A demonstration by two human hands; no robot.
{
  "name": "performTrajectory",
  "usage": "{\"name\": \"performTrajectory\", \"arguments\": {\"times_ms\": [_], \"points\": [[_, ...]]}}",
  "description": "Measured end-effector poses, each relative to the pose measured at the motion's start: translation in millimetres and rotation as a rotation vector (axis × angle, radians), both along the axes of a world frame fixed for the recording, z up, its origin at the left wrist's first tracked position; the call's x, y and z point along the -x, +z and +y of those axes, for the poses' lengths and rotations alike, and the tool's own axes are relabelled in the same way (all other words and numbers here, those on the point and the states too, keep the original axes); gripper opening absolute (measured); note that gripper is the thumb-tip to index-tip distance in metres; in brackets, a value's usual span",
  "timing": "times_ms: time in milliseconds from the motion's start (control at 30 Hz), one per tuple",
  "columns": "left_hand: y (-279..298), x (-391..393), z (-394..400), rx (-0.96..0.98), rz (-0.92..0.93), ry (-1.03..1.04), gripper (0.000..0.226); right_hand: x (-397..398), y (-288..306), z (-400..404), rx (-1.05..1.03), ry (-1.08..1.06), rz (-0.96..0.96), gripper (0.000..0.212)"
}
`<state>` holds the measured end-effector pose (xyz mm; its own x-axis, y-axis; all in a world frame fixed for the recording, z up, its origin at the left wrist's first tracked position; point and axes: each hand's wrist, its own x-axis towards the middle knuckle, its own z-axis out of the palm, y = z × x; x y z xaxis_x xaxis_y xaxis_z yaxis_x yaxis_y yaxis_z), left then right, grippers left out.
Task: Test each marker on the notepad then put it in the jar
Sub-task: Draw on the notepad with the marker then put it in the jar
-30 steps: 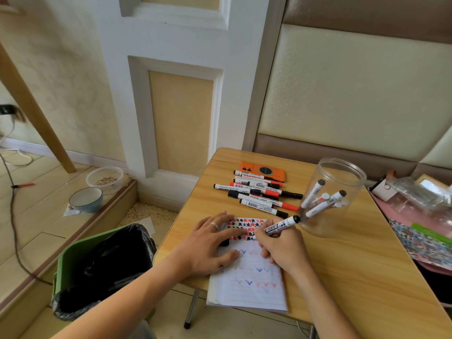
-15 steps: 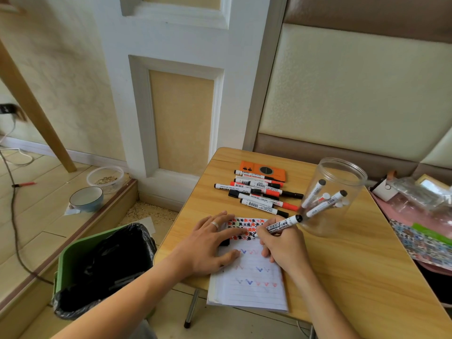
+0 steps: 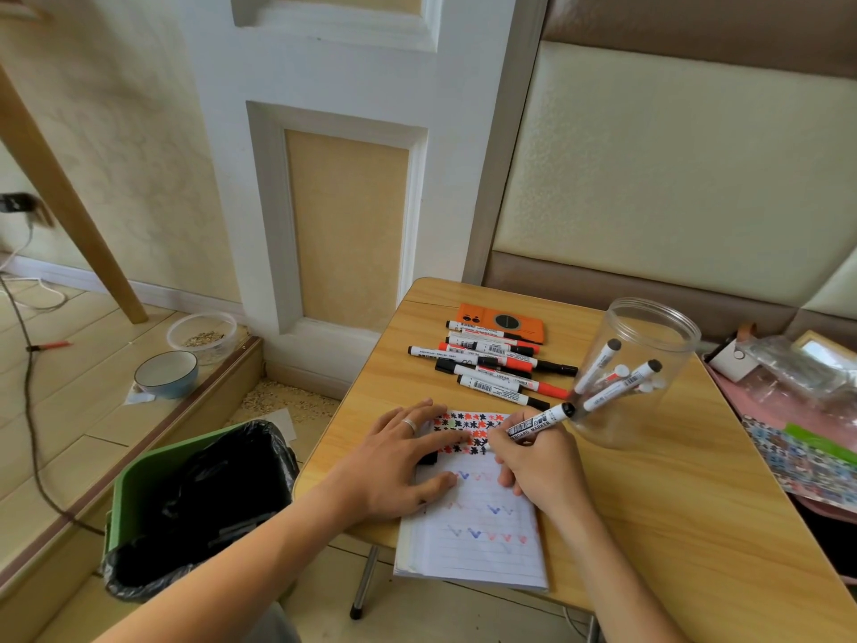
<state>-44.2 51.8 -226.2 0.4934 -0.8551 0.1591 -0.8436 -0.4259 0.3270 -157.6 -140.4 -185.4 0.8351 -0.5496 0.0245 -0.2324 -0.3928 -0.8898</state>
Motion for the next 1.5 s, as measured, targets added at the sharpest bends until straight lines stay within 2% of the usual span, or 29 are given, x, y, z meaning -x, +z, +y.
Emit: {"name": "performTrajectory", "arguments": {"times_ms": [433, 800, 1267, 1400, 1500], "points": [[-1, -1, 0, -0.012, 0.007, 0.0, 0.058, -1, 0, -1, 0.049, -0.003, 0.046, 0.014], [-1, -1, 0, -0.005, 0.008, -0.004, 0.058, 0, 0, 1, 0.033, -0.027, 0.004, 0.015], [3, 1, 4, 0.072, -0.031, 0.01, 0.063, 1, 1, 3, 0.053, 0.016, 0.028, 0.017], [2, 3, 6, 0.093, -0.012, 0.043, 0.061, 2, 5, 12, 0.003, 0.005, -0.069, 0.012], [1, 3, 4, 0.179, -0.023, 0.029, 0.047, 2, 5, 25, -0.167, 0.028, -0.126, 0.01]]}}
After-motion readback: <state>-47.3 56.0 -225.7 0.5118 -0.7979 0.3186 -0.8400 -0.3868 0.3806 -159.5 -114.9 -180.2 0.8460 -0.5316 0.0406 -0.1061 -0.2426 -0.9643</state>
